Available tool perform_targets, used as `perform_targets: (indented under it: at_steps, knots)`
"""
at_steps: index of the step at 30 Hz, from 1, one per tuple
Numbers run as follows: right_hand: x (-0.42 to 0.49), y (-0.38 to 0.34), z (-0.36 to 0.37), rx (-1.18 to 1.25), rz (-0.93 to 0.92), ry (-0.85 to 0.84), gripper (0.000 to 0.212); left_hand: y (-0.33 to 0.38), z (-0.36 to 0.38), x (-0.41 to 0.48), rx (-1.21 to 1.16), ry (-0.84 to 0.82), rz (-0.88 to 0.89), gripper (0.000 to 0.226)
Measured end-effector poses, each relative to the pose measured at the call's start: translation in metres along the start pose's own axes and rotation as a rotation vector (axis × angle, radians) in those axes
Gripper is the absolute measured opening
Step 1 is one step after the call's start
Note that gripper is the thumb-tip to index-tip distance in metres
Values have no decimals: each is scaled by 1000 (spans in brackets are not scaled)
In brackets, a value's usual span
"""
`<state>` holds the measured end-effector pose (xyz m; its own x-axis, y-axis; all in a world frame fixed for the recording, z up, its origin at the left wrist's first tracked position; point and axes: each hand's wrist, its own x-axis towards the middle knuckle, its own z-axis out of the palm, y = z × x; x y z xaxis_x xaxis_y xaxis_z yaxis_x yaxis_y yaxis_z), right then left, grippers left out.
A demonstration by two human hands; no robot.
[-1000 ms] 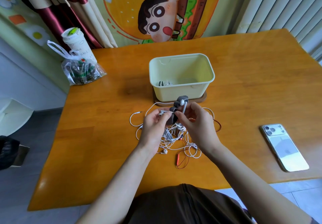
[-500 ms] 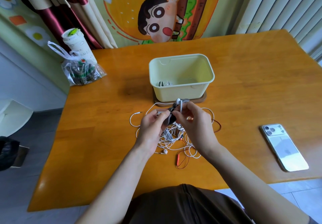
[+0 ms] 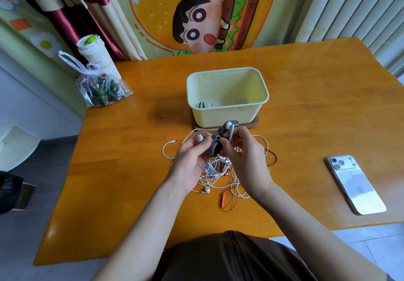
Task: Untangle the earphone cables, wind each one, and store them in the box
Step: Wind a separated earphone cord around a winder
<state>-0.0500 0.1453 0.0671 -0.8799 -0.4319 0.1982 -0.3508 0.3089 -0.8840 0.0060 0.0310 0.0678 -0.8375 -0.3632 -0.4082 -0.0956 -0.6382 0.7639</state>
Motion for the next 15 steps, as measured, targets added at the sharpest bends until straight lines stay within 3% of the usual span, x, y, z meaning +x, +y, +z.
perform_targets:
  at_steps: [6,12,15]
  knots:
    - [1,-2,-1,56,78,-24,13,-1,1,2,-37,-21,-14,20]
    - [-1,-4,-2,29,0,-91,10,-5,1,3,-83,-16,-52,34]
    - [-1,-3,-2,43,-8,-106,9,-6,0,4,-109,5,-17,22]
